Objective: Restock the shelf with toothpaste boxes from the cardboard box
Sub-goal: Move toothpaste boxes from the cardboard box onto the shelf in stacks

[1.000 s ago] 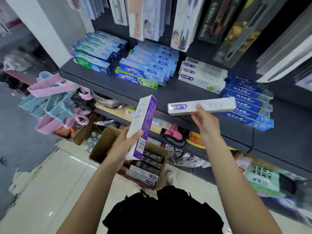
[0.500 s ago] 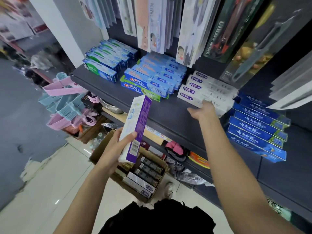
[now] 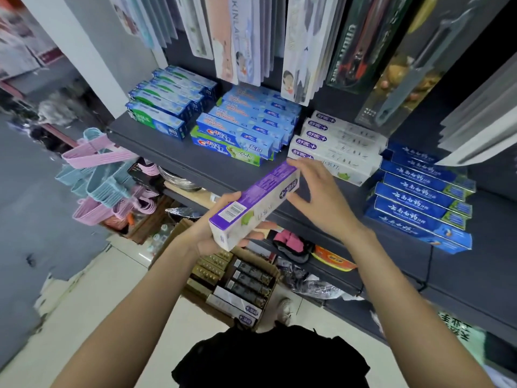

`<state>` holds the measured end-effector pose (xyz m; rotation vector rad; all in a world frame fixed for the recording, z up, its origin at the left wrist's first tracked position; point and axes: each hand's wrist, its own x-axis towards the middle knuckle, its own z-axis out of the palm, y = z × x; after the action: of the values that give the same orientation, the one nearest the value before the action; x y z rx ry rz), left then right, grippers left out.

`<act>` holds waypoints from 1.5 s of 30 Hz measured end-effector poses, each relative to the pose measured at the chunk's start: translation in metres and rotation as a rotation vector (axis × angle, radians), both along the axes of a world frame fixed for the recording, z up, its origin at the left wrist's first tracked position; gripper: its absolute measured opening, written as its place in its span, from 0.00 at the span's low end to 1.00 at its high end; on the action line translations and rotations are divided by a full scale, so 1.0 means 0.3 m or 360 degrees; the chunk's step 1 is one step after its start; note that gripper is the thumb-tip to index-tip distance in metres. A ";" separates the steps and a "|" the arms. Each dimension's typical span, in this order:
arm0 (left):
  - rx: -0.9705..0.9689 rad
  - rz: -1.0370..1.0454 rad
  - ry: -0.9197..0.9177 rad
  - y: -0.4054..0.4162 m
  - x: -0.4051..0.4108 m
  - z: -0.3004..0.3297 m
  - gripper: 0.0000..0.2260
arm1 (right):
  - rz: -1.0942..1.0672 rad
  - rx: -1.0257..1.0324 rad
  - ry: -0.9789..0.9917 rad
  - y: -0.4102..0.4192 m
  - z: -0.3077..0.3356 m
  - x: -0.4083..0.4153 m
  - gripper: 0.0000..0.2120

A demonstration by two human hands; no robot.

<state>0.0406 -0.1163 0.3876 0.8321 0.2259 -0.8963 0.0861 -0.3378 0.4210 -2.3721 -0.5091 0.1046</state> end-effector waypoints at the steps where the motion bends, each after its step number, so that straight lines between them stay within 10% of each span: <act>1: -0.0037 -0.0058 -0.0010 -0.006 0.003 0.000 0.34 | 0.0076 -0.0090 -0.0056 0.001 0.000 -0.002 0.31; 11: 0.0144 -0.0526 -0.0188 -0.024 0.013 0.017 0.32 | 0.0354 -0.0348 0.0170 -0.093 0.035 0.025 0.46; 14: 0.0896 -0.0239 -0.0546 -0.093 0.000 0.007 0.31 | -0.0057 -0.0073 0.0178 -0.127 0.019 0.019 0.38; 21: 0.0717 0.0409 -0.0568 -0.252 -0.039 -0.013 0.21 | -0.0475 0.0996 0.1079 -0.061 -0.028 -0.029 0.19; 33: 0.1079 0.0243 -0.0892 -0.338 -0.028 -0.037 0.07 | -0.0532 0.1430 0.1505 -0.060 -0.077 -0.055 0.15; 36: 0.1657 0.0233 -0.1211 -0.307 0.002 -0.075 0.15 | -0.0580 0.0943 0.1151 -0.101 -0.070 -0.004 0.24; 40: 0.2618 -0.0278 -0.1512 -0.257 0.054 -0.148 0.24 | -0.0405 -0.0733 0.0159 -0.161 -0.041 0.094 0.33; 45: 0.2800 -0.0807 -0.1394 -0.240 0.085 -0.209 0.29 | -0.0111 -0.1401 -0.0227 -0.158 -0.080 0.253 0.29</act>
<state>0.0661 -0.1884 0.3248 2.9122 -0.0467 -0.5152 0.1619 -0.3853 0.3970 -3.2727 -0.5096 0.1497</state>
